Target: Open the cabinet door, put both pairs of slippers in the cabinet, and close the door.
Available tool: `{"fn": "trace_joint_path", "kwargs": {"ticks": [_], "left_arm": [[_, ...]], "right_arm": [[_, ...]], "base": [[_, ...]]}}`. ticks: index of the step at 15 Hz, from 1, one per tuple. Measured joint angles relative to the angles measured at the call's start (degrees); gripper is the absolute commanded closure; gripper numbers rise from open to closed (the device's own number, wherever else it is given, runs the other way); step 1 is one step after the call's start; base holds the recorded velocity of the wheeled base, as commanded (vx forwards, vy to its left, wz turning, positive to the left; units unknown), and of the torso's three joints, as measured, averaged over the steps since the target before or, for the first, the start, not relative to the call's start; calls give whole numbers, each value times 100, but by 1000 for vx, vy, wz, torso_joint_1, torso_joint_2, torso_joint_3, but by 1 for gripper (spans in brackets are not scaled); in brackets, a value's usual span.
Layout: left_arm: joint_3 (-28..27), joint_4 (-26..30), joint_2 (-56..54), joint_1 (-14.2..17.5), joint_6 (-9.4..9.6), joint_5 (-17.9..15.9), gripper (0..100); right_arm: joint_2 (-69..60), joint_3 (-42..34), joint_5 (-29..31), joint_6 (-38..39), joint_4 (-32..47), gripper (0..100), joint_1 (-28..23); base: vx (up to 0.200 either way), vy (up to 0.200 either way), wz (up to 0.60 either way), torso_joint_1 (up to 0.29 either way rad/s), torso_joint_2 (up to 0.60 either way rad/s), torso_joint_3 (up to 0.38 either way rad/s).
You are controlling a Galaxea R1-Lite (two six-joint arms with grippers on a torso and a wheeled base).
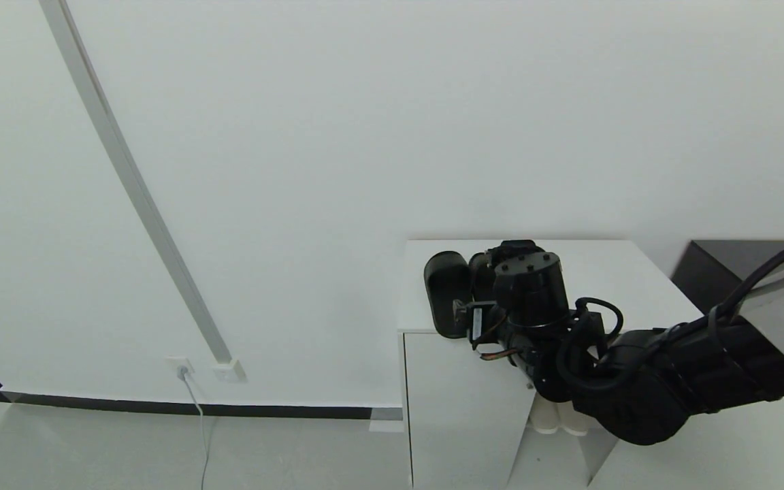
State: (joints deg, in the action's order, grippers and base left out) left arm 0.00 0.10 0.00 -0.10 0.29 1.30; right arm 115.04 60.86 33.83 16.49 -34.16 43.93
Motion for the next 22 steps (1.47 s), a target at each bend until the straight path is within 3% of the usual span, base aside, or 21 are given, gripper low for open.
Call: {"fn": "trace_joint_path", "kwargs": {"ticks": [7,17,22], "left_arm": [[0,0,-2,2,-5,-2,100],[0,0,-2,0,-13,0,100],[0,0,-2,2,-27,6,100]], "right_arm": [[205,-101,44,77,-40,0,-34],[686,-110,18,127,-246,0,-66],[1202,477,0,34,-290,0,-278]], "base": [[200,0,0,6,1,3],[0,0,0,0,0,0],[0,0,0,0,0,0]]}}
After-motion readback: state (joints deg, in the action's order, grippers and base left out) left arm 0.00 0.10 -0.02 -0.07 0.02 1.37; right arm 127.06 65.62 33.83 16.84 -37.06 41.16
